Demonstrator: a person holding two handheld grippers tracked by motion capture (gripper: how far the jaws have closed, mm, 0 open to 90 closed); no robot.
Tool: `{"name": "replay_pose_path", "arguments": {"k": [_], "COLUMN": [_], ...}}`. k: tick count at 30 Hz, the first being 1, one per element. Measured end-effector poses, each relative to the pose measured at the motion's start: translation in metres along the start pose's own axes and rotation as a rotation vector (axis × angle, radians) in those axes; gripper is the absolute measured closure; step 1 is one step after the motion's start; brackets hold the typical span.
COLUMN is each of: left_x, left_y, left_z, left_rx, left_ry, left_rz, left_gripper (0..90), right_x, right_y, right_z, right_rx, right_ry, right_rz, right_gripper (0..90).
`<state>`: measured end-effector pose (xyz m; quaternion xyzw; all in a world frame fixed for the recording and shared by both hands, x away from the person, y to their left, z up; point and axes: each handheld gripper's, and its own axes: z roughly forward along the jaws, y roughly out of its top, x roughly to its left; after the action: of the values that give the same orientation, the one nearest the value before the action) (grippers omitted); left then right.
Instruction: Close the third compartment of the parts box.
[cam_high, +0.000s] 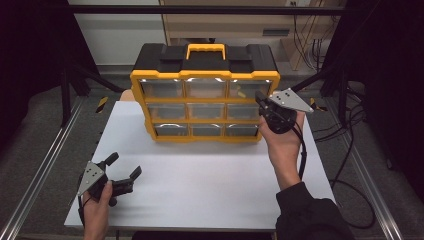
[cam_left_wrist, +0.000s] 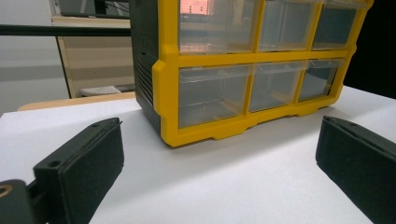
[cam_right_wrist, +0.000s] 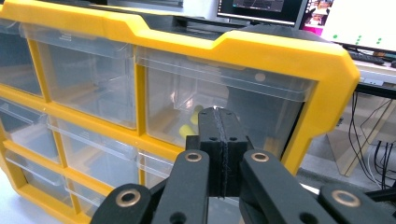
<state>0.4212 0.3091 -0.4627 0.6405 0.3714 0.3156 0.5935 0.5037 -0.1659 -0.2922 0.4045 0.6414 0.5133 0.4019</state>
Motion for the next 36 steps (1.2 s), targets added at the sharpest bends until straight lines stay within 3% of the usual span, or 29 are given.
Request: {"name": "replay_pose_path", "arguments": {"k": [6,12,20,25,36], "left_x": [0.000,0.000,0.000,0.000,0.001], "left_y": [0.000,0.000,0.000,0.000,0.000], "left_z": [0.000,0.000,0.000,0.000,0.000], "left_rx": [0.000,-0.001,0.002,0.000,0.000], "left_ry": [-0.002,-0.002,-0.003,-0.002,0.000], "left_rz": [0.002,0.001,0.002,0.000,0.000], "left_gripper": [0.9,0.8,0.8,0.8,0.8], "right_x": [-0.001,-0.003,-0.010,-0.016,-0.029], "right_y": [0.004,0.008,0.011,0.011,0.009], "right_z": [-0.003,-0.007,-0.011,-0.014,-0.025], "right_rx": [-0.017,-0.057,-0.096,-0.096,-0.121], "right_ry": [0.029,0.062,0.047,0.051,0.065], "right_rz": [0.028,0.067,0.050,0.072,0.052], "right_gripper": [81.1,60.7,29.0,13.6,8.3]}}
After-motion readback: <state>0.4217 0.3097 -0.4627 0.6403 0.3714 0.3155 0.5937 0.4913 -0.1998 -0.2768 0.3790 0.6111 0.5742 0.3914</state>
